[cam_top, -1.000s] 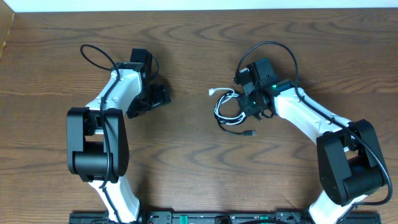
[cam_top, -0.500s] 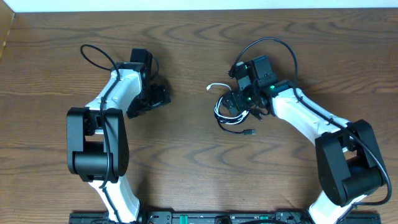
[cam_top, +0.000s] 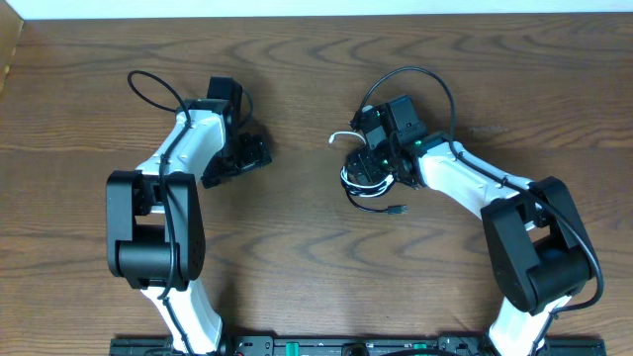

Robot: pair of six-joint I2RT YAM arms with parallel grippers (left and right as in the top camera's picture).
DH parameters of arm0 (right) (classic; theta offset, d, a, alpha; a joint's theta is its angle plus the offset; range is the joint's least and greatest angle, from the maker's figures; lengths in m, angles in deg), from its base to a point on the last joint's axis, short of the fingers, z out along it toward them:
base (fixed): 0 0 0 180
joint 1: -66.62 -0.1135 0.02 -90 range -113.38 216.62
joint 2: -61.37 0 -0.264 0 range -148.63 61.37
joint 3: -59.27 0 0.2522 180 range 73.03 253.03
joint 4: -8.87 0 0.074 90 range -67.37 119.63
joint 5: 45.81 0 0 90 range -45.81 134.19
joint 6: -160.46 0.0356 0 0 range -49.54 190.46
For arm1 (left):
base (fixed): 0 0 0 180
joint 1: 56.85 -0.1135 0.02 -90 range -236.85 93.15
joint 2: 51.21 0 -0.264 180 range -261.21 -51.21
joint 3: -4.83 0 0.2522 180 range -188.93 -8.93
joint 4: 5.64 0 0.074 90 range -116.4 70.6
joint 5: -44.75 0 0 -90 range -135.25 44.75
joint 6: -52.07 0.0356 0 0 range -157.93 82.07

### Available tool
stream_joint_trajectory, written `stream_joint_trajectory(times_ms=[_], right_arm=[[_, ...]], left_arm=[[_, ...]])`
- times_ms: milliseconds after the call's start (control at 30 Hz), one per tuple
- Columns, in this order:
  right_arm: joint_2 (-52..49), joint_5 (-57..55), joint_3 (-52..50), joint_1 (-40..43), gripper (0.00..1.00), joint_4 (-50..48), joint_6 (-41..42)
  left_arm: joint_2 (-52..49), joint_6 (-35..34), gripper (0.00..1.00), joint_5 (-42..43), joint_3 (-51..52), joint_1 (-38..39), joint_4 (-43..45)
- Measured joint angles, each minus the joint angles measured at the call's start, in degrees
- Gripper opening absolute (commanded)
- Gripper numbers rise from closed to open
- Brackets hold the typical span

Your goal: Untangle cables

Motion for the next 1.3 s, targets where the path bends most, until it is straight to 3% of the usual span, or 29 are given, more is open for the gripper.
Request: stream_joint_trajectory(times_ms=[33, 67, 200, 233, 300, 667, 1000, 1300], right_arm=[[0.0, 0.1, 0.0, 0.0, 0.13, -0.4, 0.0], [0.0, 0.1, 0.0, 0.0, 0.07, -0.8, 0.0], [0.0, 0.1, 0.0, 0.0, 0.04, -2.6, 0.1], [0.0, 0.1, 0.0, 0.0, 0.08, -3.2, 0.1], [0.0, 0.1, 0.0, 0.0, 0.41, -4.3, 0.4], [-1.9, 0.1, 0.1, 0.0, 0.85, -13.5, 0.1], [-6.0, -2.2, 0.1, 0.0, 0.94, -20.9, 1.6], [-1.4, -3.0, 0.5, 1.6, 0.86, -20.1, 4.2]], left_arm=[[0.0, 0.0, 0.98, 0.0, 0.0, 0.0, 0.0], [0.0, 0.0, 0.98, 0.0, 0.0, 0.0, 0.0], [0.0, 0.0, 0.98, 0.0, 0.0, 0.0, 0.0], [0.0, 0.0, 0.98, 0.0, 0.0, 0.0, 0.0], [0.0, 0.0, 0.98, 0.0, 0.0, 0.0, 0.0], [0.0, 0.0, 0.98, 0.0, 0.0, 0.0, 0.1], [0.0, 0.0, 0.98, 0.0, 0.0, 0.0, 0.0], [0.0, 0.0, 0.98, 0.0, 0.0, 0.0, 0.0]])
